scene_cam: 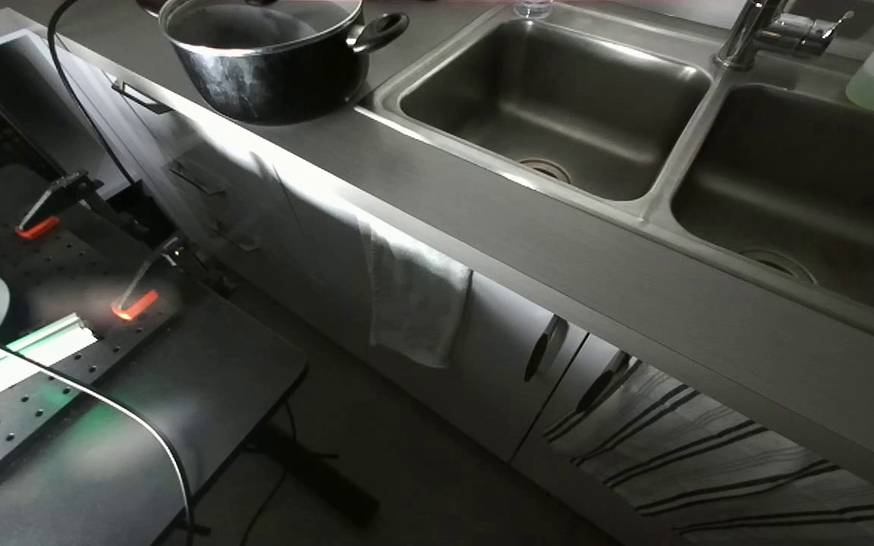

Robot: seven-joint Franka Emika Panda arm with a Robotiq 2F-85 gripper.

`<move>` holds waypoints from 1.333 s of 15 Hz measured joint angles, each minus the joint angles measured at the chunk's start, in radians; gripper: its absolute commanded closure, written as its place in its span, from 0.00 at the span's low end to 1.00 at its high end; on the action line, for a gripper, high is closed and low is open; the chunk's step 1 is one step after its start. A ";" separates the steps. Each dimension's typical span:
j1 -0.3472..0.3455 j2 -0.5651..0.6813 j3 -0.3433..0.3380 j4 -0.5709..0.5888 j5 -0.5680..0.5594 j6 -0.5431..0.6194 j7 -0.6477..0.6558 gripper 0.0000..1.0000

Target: Put the pot's lid on the counter

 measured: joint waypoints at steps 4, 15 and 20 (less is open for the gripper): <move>-0.004 0.000 0.000 0.000 -0.001 0.000 -0.001 0.00; -0.094 0.026 -0.011 0.015 -0.066 0.097 -0.006 0.00; -0.145 0.086 -0.029 0.048 -0.116 0.166 0.000 0.00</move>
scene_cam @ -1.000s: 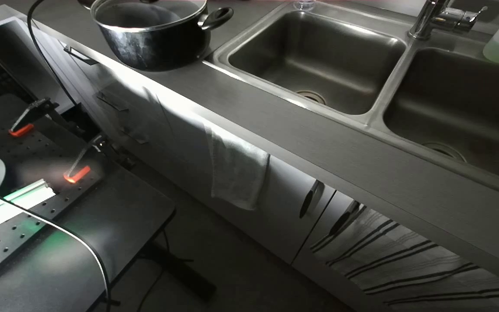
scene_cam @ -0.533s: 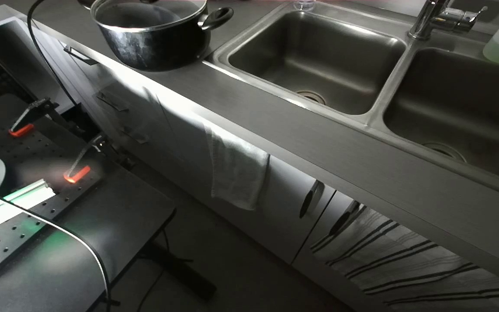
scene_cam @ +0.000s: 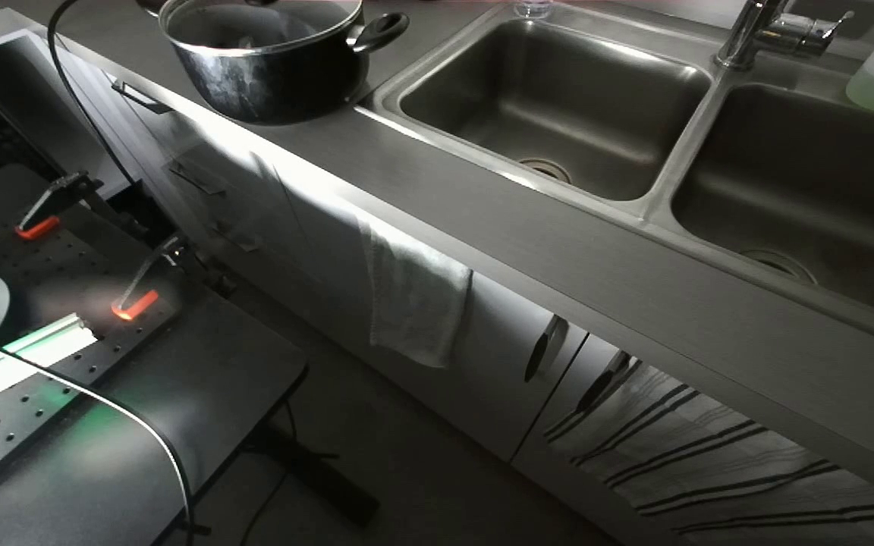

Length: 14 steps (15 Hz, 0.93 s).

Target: Put the pot's lid on the counter

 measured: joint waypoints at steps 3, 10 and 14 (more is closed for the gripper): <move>-0.029 0.039 -0.017 0.032 -0.023 0.017 0.004 0.00; -0.092 0.107 -0.067 0.102 -0.077 0.021 0.024 0.00; -0.121 0.121 -0.089 0.117 -0.106 0.032 0.043 0.00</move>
